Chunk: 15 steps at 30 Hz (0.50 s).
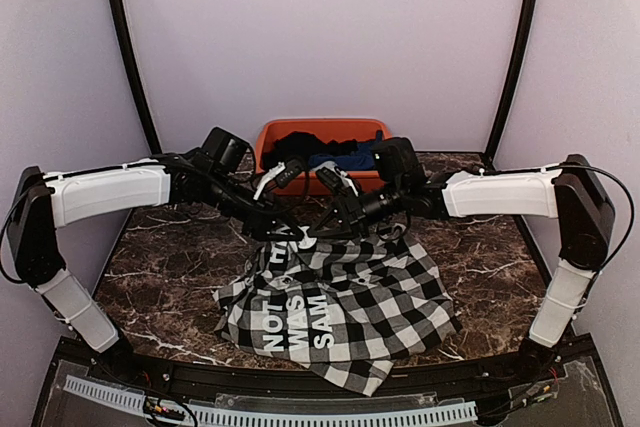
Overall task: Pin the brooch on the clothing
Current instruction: Pin the brooch onto the flattened clothing.
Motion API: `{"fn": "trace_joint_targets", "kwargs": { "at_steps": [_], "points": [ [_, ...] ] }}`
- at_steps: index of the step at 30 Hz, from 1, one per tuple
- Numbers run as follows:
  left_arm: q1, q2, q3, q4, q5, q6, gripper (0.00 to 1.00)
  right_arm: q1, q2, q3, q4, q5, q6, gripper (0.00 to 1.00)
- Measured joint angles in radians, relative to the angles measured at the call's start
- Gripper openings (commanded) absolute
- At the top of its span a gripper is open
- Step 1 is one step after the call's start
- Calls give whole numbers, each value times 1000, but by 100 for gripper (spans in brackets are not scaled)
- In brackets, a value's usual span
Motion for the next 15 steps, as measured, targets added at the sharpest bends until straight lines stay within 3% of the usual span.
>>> {"fn": "trace_joint_targets", "kwargs": {
  "at_steps": [15],
  "points": [
    [-18,21,12,-15,-57,5,45,0,1,13,-61,39,-19,0]
  ]
}}
